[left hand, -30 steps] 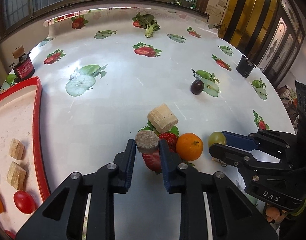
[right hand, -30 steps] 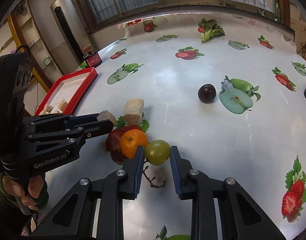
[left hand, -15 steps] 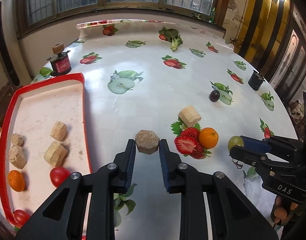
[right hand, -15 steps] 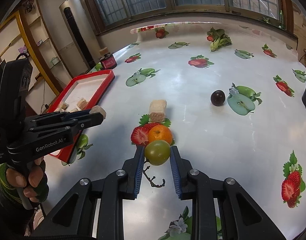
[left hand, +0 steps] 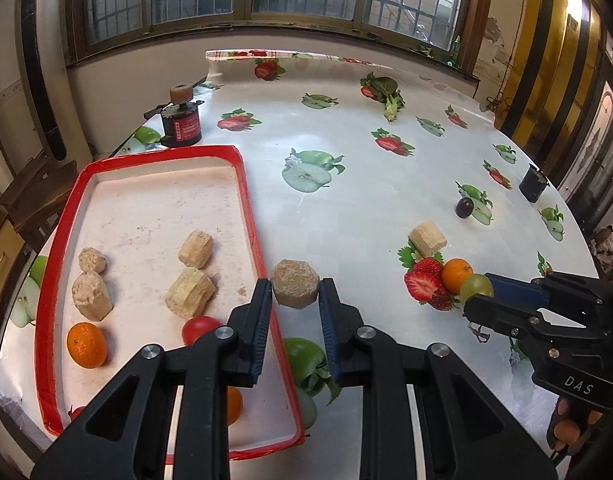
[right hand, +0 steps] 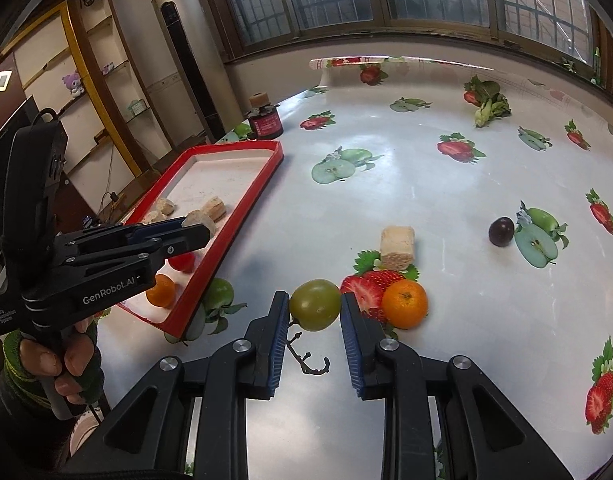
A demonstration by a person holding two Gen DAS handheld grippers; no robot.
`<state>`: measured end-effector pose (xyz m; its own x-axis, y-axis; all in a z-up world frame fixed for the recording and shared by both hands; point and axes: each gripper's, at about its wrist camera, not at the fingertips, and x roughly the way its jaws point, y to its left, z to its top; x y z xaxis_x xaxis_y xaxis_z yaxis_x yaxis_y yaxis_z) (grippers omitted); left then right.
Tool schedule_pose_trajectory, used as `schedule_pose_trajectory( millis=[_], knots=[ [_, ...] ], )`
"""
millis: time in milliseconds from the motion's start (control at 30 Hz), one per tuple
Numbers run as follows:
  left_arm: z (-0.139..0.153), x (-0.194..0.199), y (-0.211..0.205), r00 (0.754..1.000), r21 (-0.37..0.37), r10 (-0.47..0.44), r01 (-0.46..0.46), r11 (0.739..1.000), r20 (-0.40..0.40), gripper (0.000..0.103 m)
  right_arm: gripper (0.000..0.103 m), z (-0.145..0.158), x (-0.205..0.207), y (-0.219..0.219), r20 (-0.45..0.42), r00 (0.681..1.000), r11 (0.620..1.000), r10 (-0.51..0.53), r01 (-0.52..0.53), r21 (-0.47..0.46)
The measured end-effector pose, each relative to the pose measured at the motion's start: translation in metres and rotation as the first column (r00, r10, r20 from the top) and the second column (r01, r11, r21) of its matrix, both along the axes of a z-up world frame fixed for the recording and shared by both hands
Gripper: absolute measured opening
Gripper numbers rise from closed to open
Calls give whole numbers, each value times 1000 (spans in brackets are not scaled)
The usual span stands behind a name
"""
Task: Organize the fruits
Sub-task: 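Carry bread and grape into the red tray and open both tools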
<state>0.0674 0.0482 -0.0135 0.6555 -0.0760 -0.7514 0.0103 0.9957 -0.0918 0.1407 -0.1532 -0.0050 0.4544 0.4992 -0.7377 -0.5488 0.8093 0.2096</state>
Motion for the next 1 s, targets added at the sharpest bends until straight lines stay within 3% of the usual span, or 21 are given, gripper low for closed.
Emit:
schedule_pose_trajectory(
  millis=[1000],
  knots=[
    [-13,-16,106,982,-50,185,-187,981,-45,22,26,-5,13,128,-32,979,979,203,-202,42]
  ],
)
